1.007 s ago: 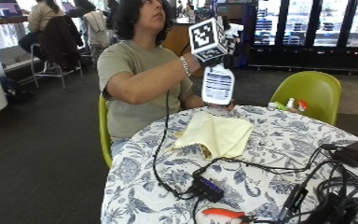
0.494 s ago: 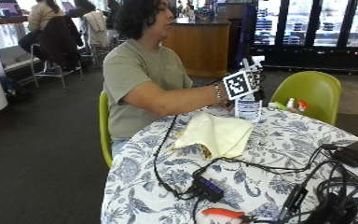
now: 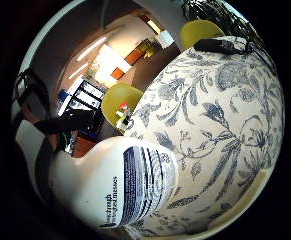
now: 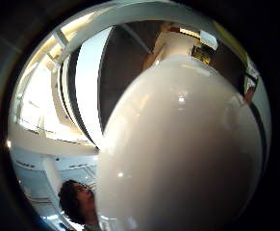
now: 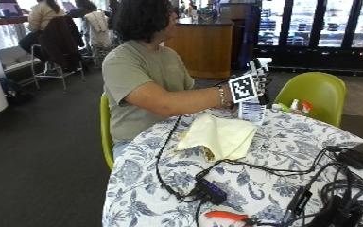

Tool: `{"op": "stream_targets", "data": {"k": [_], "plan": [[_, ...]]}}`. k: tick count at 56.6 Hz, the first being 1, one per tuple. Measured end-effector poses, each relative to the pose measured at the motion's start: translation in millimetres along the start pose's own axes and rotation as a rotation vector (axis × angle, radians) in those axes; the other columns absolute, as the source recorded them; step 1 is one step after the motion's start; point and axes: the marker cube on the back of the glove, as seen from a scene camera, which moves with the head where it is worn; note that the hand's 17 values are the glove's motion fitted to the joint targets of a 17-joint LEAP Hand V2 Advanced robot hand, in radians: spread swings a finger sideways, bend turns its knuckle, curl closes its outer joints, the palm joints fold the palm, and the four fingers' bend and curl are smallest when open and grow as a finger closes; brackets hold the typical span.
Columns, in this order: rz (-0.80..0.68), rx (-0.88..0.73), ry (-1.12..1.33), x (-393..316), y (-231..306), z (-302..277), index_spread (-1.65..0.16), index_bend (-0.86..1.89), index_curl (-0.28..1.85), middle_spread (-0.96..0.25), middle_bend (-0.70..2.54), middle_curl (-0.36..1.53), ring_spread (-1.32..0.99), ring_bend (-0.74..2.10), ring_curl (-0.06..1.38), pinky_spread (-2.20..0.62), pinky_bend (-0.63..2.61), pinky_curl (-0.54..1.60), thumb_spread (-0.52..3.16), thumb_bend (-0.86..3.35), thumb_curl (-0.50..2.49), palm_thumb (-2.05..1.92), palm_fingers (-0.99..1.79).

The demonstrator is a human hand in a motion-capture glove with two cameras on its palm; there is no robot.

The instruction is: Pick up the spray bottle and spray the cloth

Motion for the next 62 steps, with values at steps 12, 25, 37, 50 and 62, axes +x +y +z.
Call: {"op": "stream_targets", "data": {"k": [12,25,37,50,62], "plan": [[0.058,-0.071,0.098,-1.2,24.7,-24.4,-0.25,0.19,0.61,-0.11,0.48,0.5,-0.14,0.62,0.45,-0.21,0.49,0.42,0.71,-0.06,0.73,0.88,1.09],[-0.023,-0.297,0.304,-52.7,113.3,-93.9,-0.32,0.11,0.47,-0.02,0.21,0.4,-0.08,0.33,0.35,0.14,0.38,0.37,0.93,-0.05,0.57,0.72,0.33],[0.003,-0.452,0.623,-68.1,191.7,-167.2,-0.37,0.15,0.39,0.01,0.2,0.38,-0.06,0.29,0.32,0.21,0.29,0.33,0.96,-0.06,0.45,0.51,0.31],[0.057,-0.492,0.815,-48.7,256.9,-210.1,-0.38,0.15,0.34,0.02,0.2,0.37,-0.05,0.27,0.31,0.21,0.23,0.32,0.96,-0.03,0.4,0.47,0.33],[0.031,-0.532,0.953,-37.0,306.0,-227.7,-0.39,0.16,0.32,0.0,0.21,0.37,-0.07,0.25,0.31,0.21,0.18,0.31,1.0,-0.01,0.38,0.54,0.36]]}}
